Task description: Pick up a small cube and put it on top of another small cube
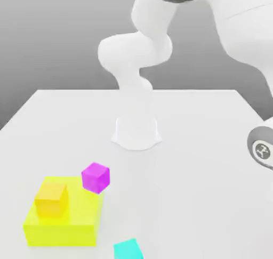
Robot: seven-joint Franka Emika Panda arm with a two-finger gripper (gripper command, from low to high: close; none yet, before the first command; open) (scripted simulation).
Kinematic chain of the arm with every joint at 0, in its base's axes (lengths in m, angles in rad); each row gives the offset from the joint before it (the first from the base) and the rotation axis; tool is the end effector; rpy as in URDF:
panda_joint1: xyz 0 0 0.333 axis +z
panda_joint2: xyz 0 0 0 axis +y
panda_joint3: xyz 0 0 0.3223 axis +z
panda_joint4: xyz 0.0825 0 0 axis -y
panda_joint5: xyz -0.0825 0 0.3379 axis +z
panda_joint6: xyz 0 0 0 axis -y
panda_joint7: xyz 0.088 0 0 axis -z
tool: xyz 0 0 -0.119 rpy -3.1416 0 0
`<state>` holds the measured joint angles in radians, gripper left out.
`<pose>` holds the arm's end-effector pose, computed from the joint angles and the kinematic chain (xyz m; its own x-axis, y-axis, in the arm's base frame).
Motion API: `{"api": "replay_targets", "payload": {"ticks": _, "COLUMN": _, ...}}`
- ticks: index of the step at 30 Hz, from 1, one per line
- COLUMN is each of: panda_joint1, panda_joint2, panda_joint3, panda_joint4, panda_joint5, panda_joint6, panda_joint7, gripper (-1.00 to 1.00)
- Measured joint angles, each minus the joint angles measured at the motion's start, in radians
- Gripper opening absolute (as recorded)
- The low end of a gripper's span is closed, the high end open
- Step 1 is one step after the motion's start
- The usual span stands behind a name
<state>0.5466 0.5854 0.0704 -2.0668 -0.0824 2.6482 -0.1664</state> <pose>0.4611 0.3285 0.1780 0.6642 0.7476 -0.0014 0.7476 -0.6642 -0.0002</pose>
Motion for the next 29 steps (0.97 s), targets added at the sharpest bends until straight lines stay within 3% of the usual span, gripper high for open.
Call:
{"api": "replay_targets", "payload": {"ticks": 3, "panda_joint1": -0.012, "panda_joint2": -0.100, "panda_joint3": 0.004, "panda_joint4": -0.026, "panda_joint5": 0.013, "panda_joint6": -0.073, "panda_joint7": -0.010, "gripper": -1.00}}
{"api": "replay_targets", "payload": {"ticks": 15, "panda_joint1": -0.284, "panda_joint2": -0.463, "panda_joint3": -0.263, "panda_joint4": -0.266, "panda_joint5": 0.022, "panda_joint6": -0.173, "panda_joint7": -0.041, "gripper": -1.00}}
{"api": "replay_targets", "payload": {"ticks": 20, "panda_joint1": -0.551, "panda_joint2": -0.625, "panda_joint3": -0.401, "panda_joint4": -0.392, "panda_joint5": 0.027, "panda_joint6": -0.217, "panda_joint7": -0.068, "gripper": -1.00}}
{"api": "replay_targets", "payload": {"ticks": 25, "panda_joint1": -0.607, "panda_joint2": -0.572, "panda_joint3": -0.428, "panda_joint4": -0.458, "panda_joint5": 0.100, "panda_joint6": -0.114, "panda_joint7": -0.138, "gripper": -1.00}}
{"api": "replay_targets", "payload": {"ticks": 26, "panda_joint1": -0.608, "panda_joint2": -0.547, "panda_joint3": -0.427, "panda_joint4": -0.465, "panda_joint5": 0.113, "panda_joint6": -0.083, "panda_joint7": -0.149, "gripper": 1.00}}
{"api": "replay_targets", "payload": {"ticks": 29, "panda_joint1": -0.610, "panda_joint2": -0.547, "panda_joint3": -0.427, "panda_joint4": -0.465, "panda_joint5": 0.113, "panda_joint6": -0.083, "panda_joint7": -0.149, "gripper": 1.00}}
